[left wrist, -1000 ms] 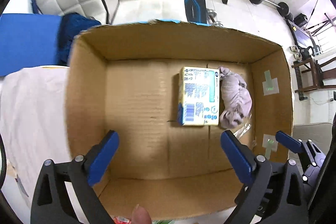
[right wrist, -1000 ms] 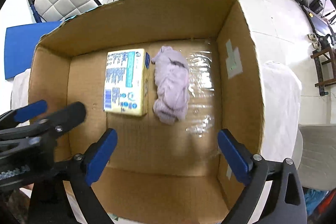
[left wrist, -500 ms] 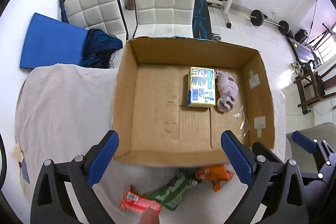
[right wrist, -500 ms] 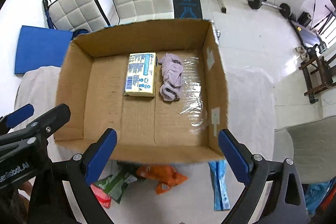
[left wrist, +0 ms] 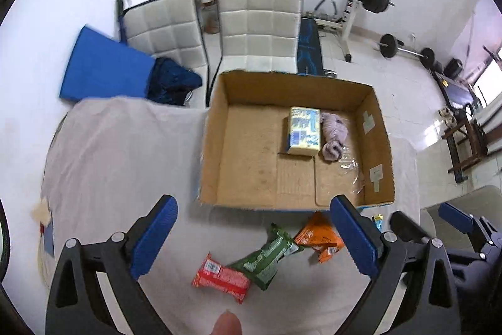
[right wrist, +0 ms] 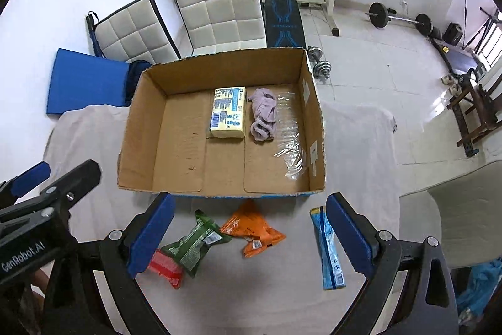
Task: Organize soft objects
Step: 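Grasp the red snack bag with the left tool while the right tool grasps the orange bag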
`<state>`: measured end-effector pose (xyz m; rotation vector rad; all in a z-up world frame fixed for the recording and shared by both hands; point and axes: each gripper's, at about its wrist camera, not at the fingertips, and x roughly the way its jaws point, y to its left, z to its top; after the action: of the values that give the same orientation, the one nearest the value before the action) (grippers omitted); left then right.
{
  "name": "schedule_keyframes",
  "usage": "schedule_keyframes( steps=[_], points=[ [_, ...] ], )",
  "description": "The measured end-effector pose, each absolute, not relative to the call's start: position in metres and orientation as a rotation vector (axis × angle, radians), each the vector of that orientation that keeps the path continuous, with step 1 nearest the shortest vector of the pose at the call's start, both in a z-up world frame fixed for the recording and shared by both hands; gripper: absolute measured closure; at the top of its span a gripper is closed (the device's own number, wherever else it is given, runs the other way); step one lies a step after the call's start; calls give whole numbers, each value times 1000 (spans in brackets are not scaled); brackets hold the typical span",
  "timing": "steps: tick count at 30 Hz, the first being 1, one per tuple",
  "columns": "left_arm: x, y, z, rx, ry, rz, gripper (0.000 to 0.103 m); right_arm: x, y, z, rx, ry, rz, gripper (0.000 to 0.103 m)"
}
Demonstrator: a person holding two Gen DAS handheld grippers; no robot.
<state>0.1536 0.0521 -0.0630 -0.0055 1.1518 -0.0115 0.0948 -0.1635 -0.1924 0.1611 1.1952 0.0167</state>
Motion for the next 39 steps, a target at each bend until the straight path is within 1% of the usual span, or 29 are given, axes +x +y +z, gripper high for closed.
schedule_keyframes(
  steps=[3,5,8,11,16,17,19,21,24,27,28,29,30,32,33,34,35,37,38,39],
  points=[
    [136,73,-86,-66,1210,58,3,86,-178,-211,193,1251,6,4],
    [126,83,-110,-102,1278,98,3,80,-186,-237,225,1312,-5,4],
    [109,102,-168,-164,1434,150,3,79,-186,-278,249,1387,17,4],
    [96,118,-217,-208,1550,190,3,84,-177,-325,237,1468,47,4],
    [71,145,-289,-489,1694,236,3,95,-155,-378,138,1530,72,6],
    [67,149,-299,-546,1705,241,3,97,-153,-385,124,1541,69,10],
    [64,153,-316,-644,1725,261,3,100,-149,-398,111,1562,63,13],
    [64,160,-328,-746,1717,297,3,102,-148,-407,130,1573,55,21],
    [71,165,-341,-809,1702,341,3,101,-146,-413,149,1571,49,23],
    [78,161,-350,-793,1704,376,3,101,-142,-417,121,1555,30,25],
    [80,160,-352,-785,1707,375,6,101,-142,-419,126,1553,29,26],
    [81,157,-353,-768,1712,373,13,100,-141,-421,126,1563,30,37],
    [82,154,-353,-758,1707,356,16,100,-138,-425,115,1578,24,47],
    [86,147,-349,-714,1696,311,34,97,-136,-427,95,1588,25,51],
    [88,143,-346,-672,1702,290,36,94,-136,-426,86,1590,32,54],
    [93,140,-344,-631,1710,278,41,91,-137,-426,81,1597,35,55],
    [95,134,-342,-573,1714,260,44,87,-137,-426,77,1607,39,58],
    [98,122,-338,-434,1724,213,45,73,-141,-424,63,1630,42,59],
    [99,116,-337,-359,1729,185,45,65,-142,-423,53,1641,41,62],
    [101,108,-335,-267,1735,149,45,54,-142,-422,32,1659,40,63]
  ],
)
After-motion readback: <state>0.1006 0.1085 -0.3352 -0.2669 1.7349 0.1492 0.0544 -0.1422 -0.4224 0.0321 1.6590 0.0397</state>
